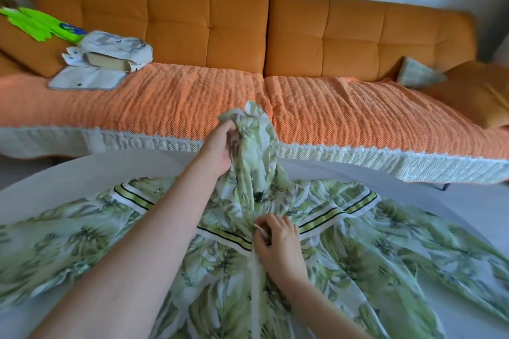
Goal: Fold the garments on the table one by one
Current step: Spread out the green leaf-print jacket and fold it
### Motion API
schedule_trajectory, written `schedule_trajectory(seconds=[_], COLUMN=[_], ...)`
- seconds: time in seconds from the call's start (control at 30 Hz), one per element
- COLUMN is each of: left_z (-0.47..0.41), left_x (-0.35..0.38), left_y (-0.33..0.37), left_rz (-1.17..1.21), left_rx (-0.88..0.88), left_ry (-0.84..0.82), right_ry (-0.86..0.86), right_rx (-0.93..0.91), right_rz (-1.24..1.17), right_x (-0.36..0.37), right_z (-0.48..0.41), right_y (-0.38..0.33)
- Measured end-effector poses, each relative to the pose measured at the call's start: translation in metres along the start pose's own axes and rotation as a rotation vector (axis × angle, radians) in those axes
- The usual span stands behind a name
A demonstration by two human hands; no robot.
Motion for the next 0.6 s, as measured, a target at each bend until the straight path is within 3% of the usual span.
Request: schedule_trajectory(seconds=[0.1, 0.23, 0.33, 0.43, 0.53, 0.6], left_z=[0.033, 0.074, 0.114, 0.157, 0.176, 0.186], left_x=[0.020, 0.024, 0.004, -0.026, -0.063, -0.082], left_y=[0.019, 0.023, 0.005, -0.034, -0.077, -0.092], left_rz=[0.088, -0.087, -0.363, -0.897, -1.456, -1.725], left_rx=[0.044, 0.057, 0.170, 0.214, 0.251, 0.496], left_ry=[-0.157, -0.211, -0.301, -0.399, -0.439, -0.535], right_ry=[-0.045, 0.089, 0.026, -0.132, -0.302, -0.366], right_rx=[0.087, 0.585, 0.779, 0.918, 0.939, 0.904], right_rz=[-0.176, -0.883, -1.147, -1.186, -0.985, -0.812], right_x=[-0.007, -0.061, -0.096, -0.103, -0.095, -0.090], right_z=[0.000, -0.014, -0.026, -0.018, 0.001, 0.011], right_y=[-0.002, 0.001, 0.009, 0.010, 0.012, 0.007])
Point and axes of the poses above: each hand's wrist, its own z-axis away from the middle knuckle, its own x-axis out of the palm, y = z × x, the point moved 4 cm from there along -z, towards the middle knuckle, and after that the axes turned 4 degrees about y, right-handed, at the moved point
